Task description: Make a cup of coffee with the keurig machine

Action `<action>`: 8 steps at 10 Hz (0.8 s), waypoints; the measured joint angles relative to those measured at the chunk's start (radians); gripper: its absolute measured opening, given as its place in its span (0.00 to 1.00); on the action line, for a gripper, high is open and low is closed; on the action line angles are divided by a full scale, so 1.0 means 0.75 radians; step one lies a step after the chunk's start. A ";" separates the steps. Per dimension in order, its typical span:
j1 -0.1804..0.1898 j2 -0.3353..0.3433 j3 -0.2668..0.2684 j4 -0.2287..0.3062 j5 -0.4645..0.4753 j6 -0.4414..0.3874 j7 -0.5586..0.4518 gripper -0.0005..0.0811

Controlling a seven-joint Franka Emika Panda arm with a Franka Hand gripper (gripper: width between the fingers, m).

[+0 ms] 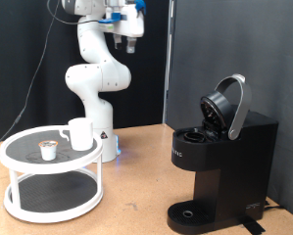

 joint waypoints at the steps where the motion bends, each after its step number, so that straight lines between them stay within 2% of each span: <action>1: -0.019 0.003 -0.033 0.004 -0.028 -0.003 -0.028 0.91; 5: -0.083 0.018 -0.155 0.013 -0.106 0.017 -0.116 0.91; 8: -0.087 0.018 -0.164 0.006 -0.106 0.020 -0.115 0.91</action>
